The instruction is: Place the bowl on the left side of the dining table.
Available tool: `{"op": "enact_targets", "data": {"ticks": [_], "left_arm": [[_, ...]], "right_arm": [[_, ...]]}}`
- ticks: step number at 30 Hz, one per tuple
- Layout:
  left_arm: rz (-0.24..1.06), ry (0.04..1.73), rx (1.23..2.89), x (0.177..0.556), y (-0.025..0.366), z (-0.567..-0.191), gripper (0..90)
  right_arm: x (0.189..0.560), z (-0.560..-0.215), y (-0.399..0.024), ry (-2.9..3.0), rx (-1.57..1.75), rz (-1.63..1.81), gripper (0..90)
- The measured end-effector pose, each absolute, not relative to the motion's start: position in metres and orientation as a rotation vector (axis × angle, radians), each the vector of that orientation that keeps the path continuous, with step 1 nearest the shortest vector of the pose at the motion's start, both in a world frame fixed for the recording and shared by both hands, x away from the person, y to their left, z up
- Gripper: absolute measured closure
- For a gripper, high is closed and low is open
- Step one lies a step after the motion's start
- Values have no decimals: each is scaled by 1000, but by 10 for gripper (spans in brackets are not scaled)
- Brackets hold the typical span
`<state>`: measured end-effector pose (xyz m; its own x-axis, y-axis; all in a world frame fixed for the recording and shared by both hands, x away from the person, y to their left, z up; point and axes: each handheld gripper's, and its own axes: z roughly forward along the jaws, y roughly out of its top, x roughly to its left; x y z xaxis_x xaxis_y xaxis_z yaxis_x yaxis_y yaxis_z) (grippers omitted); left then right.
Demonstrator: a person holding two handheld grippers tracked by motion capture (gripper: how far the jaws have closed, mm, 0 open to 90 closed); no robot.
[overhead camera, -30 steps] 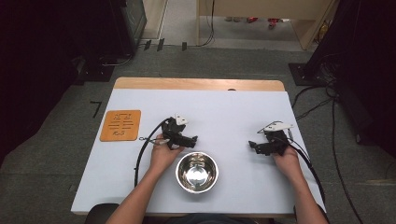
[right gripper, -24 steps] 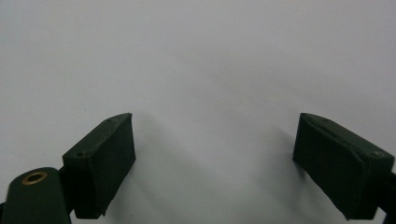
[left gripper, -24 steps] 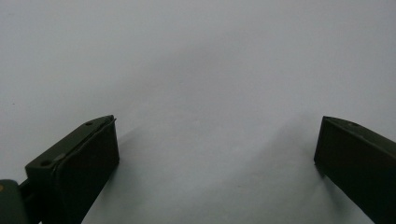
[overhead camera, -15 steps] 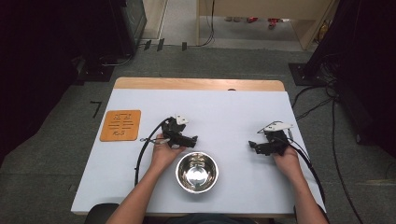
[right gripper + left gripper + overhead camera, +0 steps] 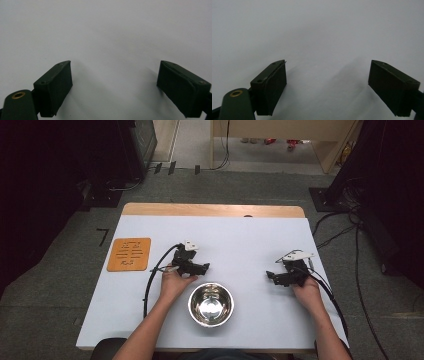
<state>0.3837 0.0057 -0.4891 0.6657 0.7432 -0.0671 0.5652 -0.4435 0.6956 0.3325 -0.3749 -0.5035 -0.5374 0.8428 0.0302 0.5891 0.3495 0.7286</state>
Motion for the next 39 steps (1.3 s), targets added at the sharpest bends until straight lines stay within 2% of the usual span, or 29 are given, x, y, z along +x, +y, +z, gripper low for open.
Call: {"op": "enact_targets", "data": {"ticks": [2, 4, 20, 23, 35, 39], "left_arm": [[322, 1000, 2171, 384, 6, -488, 168], [307, 988, 2165, 383, 7, -484, 228], [229, 943, 2190, 376, 16, -465, 258], [232, 916, 2210, 372, 16, -462, 323], [218, 963, 2163, 367, 25, -447, 237], [155, 983, 2152, 368, 30, -442, 226]], "right_arm": [[332, -503, -375, 2267, 1263, 1003, 124], [332, -503, -375, 2267, 1263, 1003, 124], [332, -503, -375, 2268, 1262, 1002, 124], [332, -503, -375, 2268, 1262, 1002, 124], [332, -503, -375, 2268, 1262, 1002, 124], [332, -503, -375, 2267, 1261, 1002, 124]]}}
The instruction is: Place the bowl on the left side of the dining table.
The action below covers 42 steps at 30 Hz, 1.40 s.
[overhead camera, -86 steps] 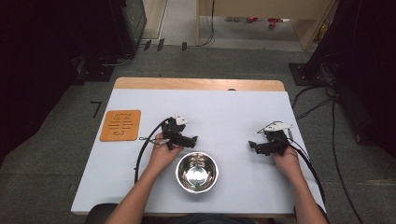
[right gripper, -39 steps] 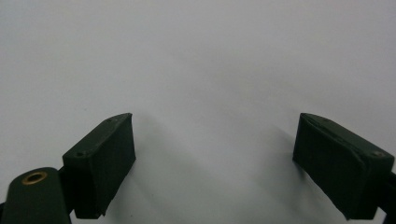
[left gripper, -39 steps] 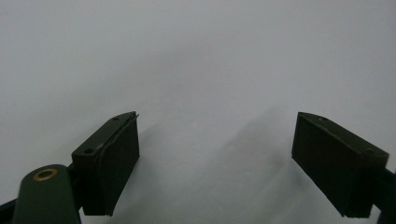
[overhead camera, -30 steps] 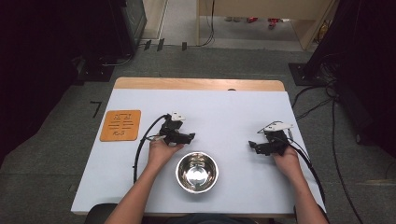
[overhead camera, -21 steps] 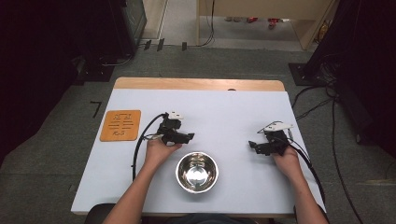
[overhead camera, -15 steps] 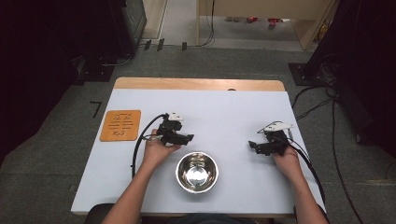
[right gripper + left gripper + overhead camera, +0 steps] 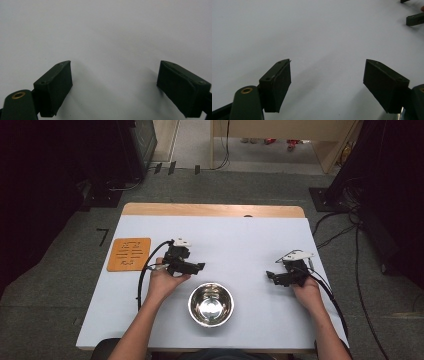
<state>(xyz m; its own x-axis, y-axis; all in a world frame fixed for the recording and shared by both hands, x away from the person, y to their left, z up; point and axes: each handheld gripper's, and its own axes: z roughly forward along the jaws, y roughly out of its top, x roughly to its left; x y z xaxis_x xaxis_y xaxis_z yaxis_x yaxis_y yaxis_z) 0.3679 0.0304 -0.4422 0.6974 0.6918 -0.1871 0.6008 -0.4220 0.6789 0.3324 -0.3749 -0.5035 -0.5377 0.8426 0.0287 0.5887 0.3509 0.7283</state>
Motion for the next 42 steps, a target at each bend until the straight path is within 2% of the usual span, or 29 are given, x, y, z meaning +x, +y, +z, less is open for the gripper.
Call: {"op": "enact_targets", "data": {"ticks": [7, 15, 18, 21, 32, 42], "left_arm": [[48, 966, 2184, 370, 36, -440, 254], [91, 880, 2203, 359, 34, -432, 263], [129, 847, 2199, 353, 32, -429, 309], [146, 835, 2211, 348, 29, -428, 315], [84, 724, 2238, 336, 21, -429, 428], [70, 669, 2251, 326, 14, -431, 430]], "right_arm": [[332, -503, -375, 2267, 1262, 1002, 124], [332, -504, -375, 2268, 1260, 1002, 124], [332, -503, -375, 2269, 1263, 1003, 124], [332, -503, -375, 2269, 1263, 1003, 124], [332, -503, -375, 2269, 1263, 1003, 124], [332, -504, -375, 2269, 1263, 1003, 124]]}}
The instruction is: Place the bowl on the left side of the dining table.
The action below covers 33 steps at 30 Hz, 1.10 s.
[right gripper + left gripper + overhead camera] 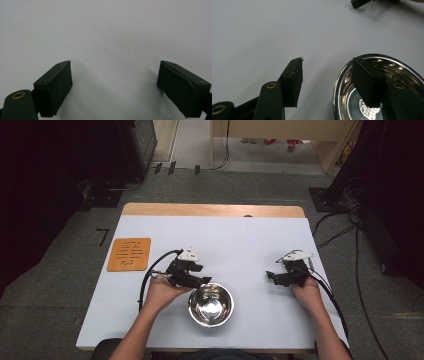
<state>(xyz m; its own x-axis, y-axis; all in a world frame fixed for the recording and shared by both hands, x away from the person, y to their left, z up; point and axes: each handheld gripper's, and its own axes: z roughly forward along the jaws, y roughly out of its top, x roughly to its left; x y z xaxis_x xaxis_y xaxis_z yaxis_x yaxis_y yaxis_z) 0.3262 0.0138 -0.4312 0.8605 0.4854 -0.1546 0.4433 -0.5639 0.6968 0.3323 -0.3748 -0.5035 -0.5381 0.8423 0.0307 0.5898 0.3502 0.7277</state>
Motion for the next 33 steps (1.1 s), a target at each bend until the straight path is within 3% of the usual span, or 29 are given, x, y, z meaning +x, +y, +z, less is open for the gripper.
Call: {"op": "enact_targets", "data": {"ticks": [33], "left_arm": [[-41, 579, 2377, 324, -5, -461, 534]], "right_arm": [[332, -504, -375, 2269, 1261, 1002, 124]]}}
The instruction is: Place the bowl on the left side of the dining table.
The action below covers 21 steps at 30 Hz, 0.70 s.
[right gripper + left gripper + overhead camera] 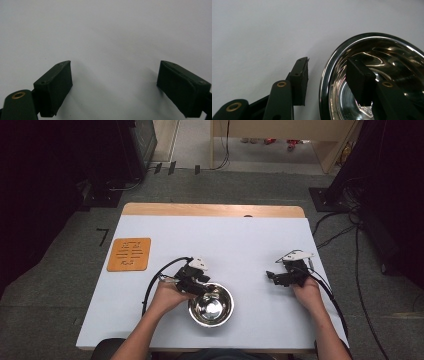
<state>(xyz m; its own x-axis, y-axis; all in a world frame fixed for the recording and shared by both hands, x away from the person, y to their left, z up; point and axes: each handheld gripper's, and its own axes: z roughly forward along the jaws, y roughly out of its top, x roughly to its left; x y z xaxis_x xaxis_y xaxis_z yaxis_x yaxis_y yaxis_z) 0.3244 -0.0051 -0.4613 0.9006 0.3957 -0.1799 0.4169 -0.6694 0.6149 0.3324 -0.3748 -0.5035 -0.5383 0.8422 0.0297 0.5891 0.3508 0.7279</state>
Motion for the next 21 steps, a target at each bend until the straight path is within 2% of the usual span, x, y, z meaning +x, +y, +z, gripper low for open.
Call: {"op": "enact_targets", "data": {"ticks": [17, 21], "left_arm": [[-129, 572, 2414, 325, -12, -475, 600], [-155, 557, 2412, 325, -12, -476, 652]], "right_arm": [[332, -504, -375, 2268, 1259, 1002, 124], [332, -504, -375, 2268, 1259, 1002, 124]]}}
